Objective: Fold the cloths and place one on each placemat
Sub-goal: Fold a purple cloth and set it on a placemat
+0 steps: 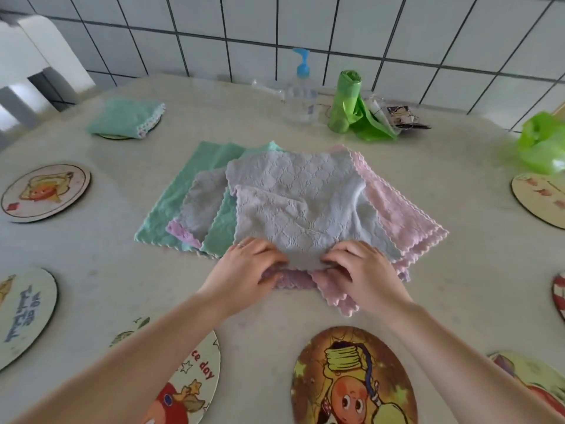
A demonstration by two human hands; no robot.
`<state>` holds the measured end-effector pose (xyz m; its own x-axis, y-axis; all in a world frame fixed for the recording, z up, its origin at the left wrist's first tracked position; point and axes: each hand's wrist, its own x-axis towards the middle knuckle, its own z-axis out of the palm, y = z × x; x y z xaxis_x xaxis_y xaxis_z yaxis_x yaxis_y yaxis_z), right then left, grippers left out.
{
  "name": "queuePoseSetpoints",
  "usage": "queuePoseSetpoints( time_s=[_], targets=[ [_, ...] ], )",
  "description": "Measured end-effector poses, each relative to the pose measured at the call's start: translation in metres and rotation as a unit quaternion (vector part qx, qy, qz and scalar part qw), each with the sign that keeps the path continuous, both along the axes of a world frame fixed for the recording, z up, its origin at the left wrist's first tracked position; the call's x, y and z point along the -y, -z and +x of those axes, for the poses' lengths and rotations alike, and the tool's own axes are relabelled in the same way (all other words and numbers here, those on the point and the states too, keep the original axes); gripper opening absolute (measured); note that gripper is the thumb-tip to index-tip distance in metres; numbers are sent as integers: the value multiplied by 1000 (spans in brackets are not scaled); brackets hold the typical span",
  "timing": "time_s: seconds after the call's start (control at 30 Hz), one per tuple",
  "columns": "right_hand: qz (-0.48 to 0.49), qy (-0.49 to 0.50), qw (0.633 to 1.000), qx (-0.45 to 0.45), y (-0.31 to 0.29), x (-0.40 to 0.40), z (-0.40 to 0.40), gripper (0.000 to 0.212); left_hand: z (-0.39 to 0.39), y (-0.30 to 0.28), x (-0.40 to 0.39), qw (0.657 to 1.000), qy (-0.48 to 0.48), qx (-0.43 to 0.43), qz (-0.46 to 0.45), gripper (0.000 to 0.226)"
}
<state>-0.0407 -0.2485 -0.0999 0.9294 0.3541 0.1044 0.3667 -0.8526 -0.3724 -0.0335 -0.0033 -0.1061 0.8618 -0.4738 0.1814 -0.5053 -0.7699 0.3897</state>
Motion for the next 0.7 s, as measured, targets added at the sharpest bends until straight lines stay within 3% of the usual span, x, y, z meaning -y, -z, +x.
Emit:
queuePoseSetpoints(
  time_s=[0.07,0.17,0.37,0.7],
  targets=[
    [-4,-10,998,62,5,2,5,21,6,6,-1,999,-9,48,1,33],
    [-86,-32,985,148,9,13,16,23,14,12,-5,992,-15,127,15,32],
    [-177,14,967,182,-27,36,16,19,14,-12,-17,980,-68,187,10,24],
    [-45,68,956,282,-145,27,-72,22,-76,-122,-39,955,-153,226,-115,15]
  ],
)
